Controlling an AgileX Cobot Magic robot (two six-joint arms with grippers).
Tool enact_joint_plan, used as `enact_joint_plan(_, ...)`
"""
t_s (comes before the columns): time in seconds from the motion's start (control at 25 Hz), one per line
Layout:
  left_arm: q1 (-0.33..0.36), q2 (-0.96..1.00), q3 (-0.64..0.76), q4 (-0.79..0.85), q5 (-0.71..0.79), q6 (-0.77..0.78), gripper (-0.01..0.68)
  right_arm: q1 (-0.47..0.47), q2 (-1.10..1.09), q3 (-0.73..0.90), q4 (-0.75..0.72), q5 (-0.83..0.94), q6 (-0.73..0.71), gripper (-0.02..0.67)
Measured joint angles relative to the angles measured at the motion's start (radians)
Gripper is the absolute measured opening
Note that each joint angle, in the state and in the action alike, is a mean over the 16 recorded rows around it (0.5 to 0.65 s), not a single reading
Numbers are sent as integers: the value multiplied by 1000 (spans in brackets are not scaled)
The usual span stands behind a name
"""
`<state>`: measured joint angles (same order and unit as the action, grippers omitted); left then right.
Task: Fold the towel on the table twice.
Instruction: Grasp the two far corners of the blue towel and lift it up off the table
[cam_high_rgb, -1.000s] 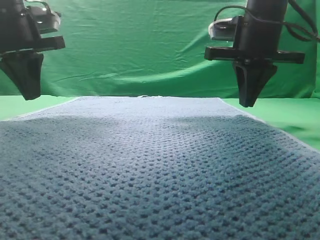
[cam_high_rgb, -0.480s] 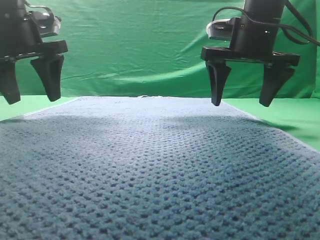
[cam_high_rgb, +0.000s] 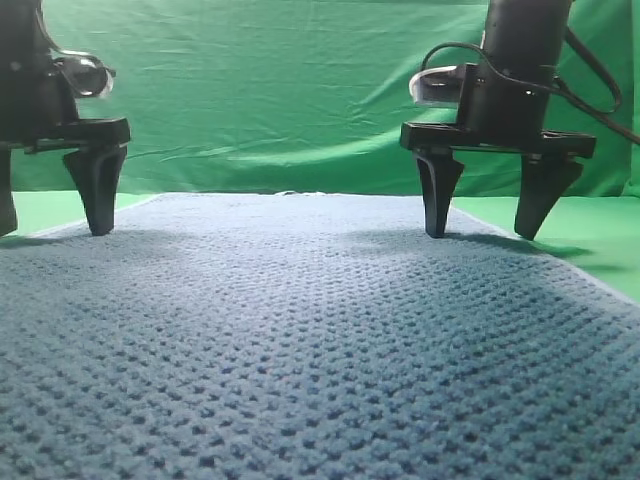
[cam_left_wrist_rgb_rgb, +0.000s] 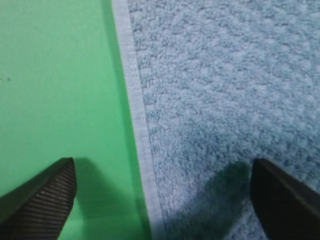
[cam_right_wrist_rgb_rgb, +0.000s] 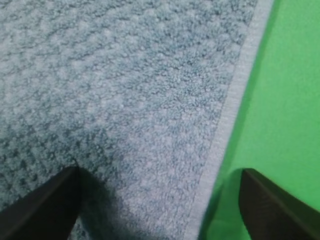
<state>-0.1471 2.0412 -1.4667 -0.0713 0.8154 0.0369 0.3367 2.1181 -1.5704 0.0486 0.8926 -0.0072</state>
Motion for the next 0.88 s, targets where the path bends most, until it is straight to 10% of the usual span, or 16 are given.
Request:
enact_joint_plan(0.4, -37, 38, -20, 28, 17, -21, 556, 0, 24, -14, -20, 2, -2, 550)
enact_joint_plan(0.88, -87, 77, -64, 13, 84, -66, 137, 3, 41, -28, 10, 17, -4, 158)
